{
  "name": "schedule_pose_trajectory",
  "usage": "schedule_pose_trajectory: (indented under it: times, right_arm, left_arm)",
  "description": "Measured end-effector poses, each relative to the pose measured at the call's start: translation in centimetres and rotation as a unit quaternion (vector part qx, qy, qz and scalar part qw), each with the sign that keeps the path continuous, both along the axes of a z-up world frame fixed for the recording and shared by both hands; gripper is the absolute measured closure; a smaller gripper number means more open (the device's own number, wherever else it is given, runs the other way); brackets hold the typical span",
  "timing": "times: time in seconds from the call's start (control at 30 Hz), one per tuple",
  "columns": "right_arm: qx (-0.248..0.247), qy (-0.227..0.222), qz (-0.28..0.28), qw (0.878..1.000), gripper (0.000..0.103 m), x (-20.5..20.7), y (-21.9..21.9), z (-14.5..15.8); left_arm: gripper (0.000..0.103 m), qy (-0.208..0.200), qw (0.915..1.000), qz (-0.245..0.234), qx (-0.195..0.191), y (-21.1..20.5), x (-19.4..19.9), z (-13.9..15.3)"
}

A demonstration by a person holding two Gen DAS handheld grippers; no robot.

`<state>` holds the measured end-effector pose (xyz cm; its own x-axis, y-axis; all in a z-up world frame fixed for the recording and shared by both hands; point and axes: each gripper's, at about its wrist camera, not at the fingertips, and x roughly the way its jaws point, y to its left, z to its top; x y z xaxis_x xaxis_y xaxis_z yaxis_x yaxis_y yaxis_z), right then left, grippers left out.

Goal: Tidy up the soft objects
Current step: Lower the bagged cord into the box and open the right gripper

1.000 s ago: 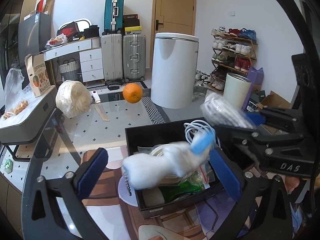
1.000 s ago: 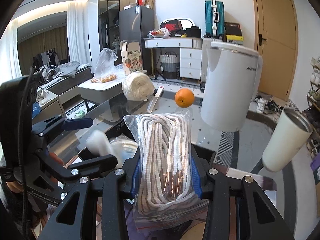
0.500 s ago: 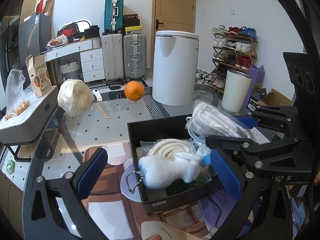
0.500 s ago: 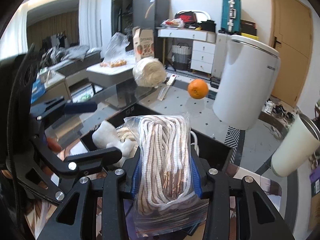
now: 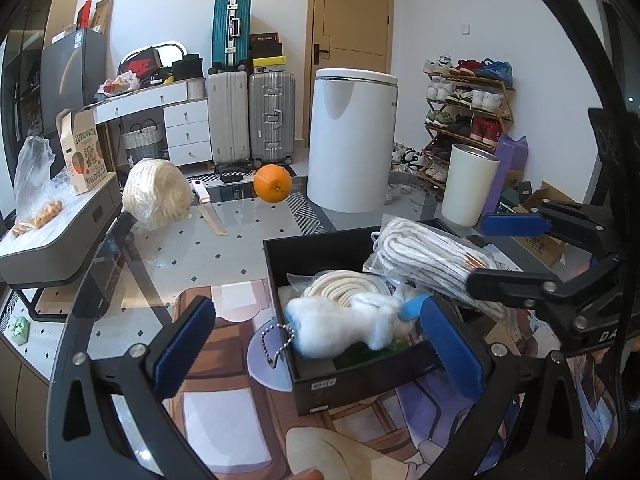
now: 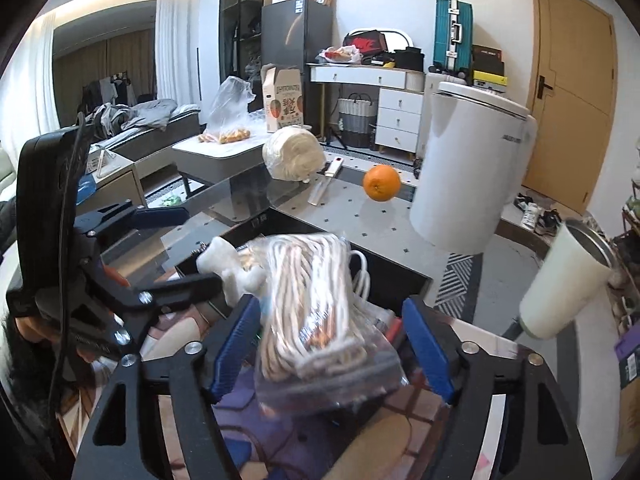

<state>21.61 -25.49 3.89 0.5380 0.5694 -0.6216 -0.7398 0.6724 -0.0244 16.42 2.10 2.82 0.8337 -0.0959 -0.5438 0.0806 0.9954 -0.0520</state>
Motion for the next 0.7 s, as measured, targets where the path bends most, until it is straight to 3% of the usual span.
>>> schedule_pose_trajectory:
  times: [0.2, 0.23, 0.3, 0.33, 0.43, 0.7]
  right_arm:
    - [-0.007, 0.005, -0.015, 1.000, 0.028, 0.3, -0.4, -1.1]
    - [-0.006, 0.008, -0.012, 1.000, 0.037, 0.4, -0.2, -1.2]
    - [-0.009, 0.004, -0.007, 1.000, 0.043, 0.4, 0.4, -1.5]
    - [-0.010, 0.004, -0.002, 1.000, 0.051, 0.5, 0.8, -1.5]
    - [-0.012, 0.003, 0.017, 1.000, 0.057, 0.4, 1.9, -1.4]
    - [-0.019, 0.008, 0.051, 0.998, 0.058, 0.9, 4.4, -2.0]
  left_arm:
    - [0.000, -0.002, 1.0000, 0.008, -0.003, 0.5, -0.9, 0.0]
    - [0.000, -0.002, 0.9999, 0.010, -0.004, 0.6, -1.2, -0.1]
    - [0.000, -0.002, 0.9999, 0.012, -0.005, 0.7, -1.4, 0.0]
    - [0.000, -0.002, 0.9999, 0.014, -0.004, 0.8, -1.5, -0.1]
    - [0.000, -0.002, 0.9999, 0.016, -0.003, 1.0, -1.9, -0.2]
    - [0.000, -0.001, 0.9998, 0.018, -0.003, 1.1, -2.0, -0.3]
